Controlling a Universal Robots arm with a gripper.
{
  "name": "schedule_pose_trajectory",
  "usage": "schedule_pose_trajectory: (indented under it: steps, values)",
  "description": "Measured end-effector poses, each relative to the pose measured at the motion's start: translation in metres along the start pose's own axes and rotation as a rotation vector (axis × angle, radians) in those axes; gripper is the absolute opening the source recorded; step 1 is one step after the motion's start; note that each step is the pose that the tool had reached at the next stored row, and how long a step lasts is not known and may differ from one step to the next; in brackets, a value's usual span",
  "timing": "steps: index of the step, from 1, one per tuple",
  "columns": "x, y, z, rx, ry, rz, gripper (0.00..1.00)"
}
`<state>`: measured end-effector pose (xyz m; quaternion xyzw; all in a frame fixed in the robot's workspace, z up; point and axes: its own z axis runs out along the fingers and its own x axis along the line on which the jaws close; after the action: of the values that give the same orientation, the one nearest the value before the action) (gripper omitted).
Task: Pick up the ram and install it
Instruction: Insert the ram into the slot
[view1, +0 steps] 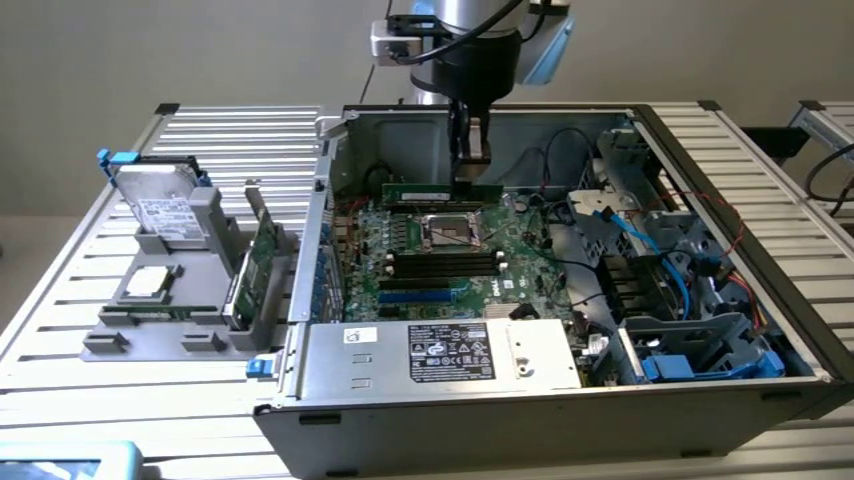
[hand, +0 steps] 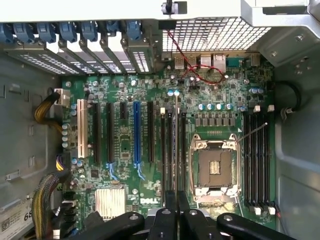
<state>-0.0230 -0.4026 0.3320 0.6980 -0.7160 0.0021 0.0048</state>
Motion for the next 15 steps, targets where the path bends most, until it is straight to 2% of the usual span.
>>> schedule_pose_trajectory:
  steps: [6,12,15]
  values:
    - [-0.001,-0.0002,0.0076,0.0064,0.001,-0.02,0.13]
    - [-0.005,-0.0008,0.0161,0.0087,0.0095,-0.03,0.13]
    - [-0.008,-0.0025,0.0202,0.0089,0.0168,-0.032,0.13]
